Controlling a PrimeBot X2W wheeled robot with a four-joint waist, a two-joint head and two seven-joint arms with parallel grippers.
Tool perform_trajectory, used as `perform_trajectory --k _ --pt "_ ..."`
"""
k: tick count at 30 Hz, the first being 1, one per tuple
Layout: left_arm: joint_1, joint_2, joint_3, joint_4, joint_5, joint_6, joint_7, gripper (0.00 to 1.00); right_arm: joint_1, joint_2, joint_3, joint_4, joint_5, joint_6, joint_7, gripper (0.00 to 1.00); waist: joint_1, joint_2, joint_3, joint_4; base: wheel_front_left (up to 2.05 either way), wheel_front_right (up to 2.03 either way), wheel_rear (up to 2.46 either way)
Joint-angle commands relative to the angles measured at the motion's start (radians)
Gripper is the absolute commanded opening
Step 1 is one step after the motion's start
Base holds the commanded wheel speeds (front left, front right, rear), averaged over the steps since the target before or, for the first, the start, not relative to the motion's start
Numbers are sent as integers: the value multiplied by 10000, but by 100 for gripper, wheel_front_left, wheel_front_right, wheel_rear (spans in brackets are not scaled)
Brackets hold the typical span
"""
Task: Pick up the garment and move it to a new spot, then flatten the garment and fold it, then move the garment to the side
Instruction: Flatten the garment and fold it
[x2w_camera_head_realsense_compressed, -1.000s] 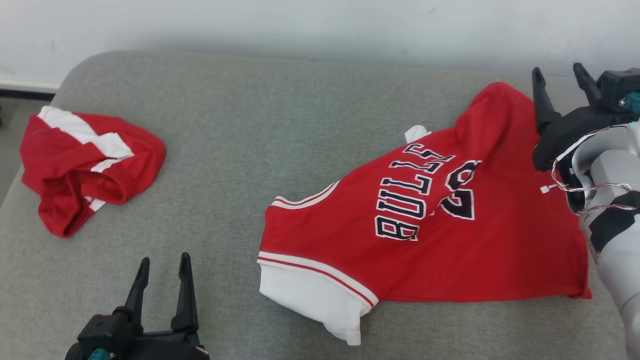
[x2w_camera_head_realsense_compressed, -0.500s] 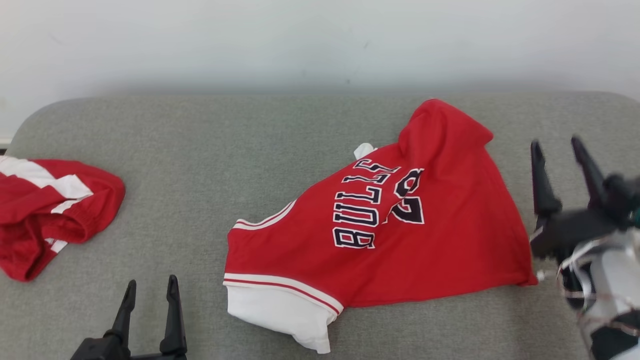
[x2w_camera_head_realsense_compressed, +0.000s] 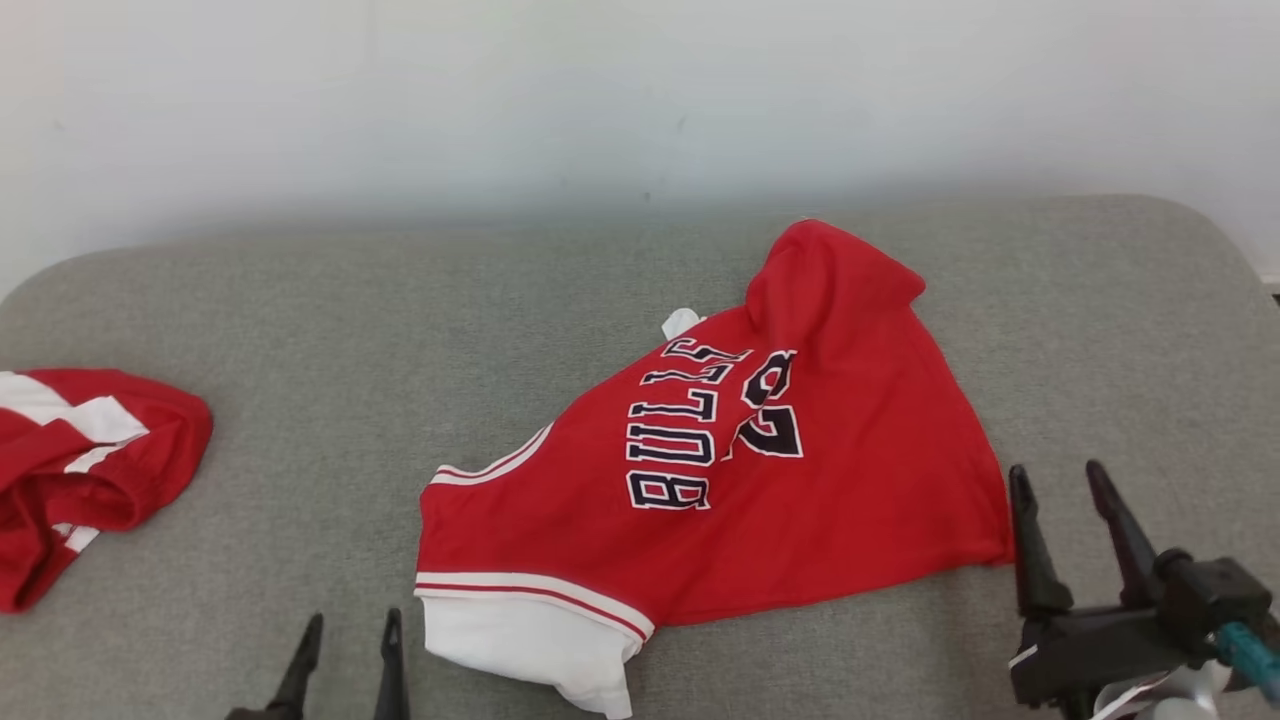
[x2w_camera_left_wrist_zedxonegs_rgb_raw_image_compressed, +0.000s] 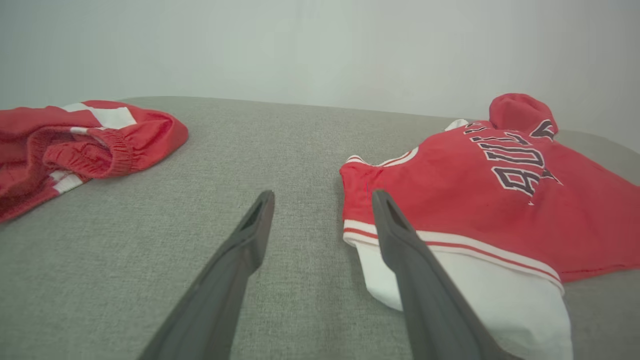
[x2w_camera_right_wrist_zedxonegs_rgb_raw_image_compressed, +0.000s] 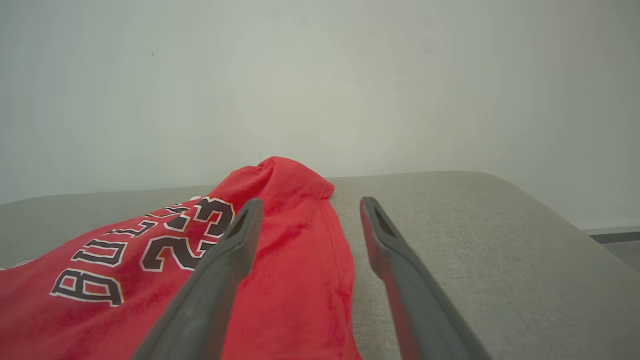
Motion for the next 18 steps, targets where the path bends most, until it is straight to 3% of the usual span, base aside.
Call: perform_trajectory --k 1,16,17,18 --pt "-12 6 -151 347 31 -85 -33 100 214 154 34 -73 -86 -23 -1 100 2 0 8 -175 0 0 0" --pt "-1310 101 -709 3271 -693 -157 -33 100 85 390 348 19 -82 -23 -3 100 2 0 216 -796 0 0 0" --pt "-1377 103 -769 3471 -749 -158 -33 84 96 396 332 3 -108 -23 -3 100 2 0 211 -801 0 0 0" --pt "-1465 116 -859 3552 -819 -160 -33 27 108 381 303 -34 -128 -23 -3 100 2 0 210 -797 0 0 0"
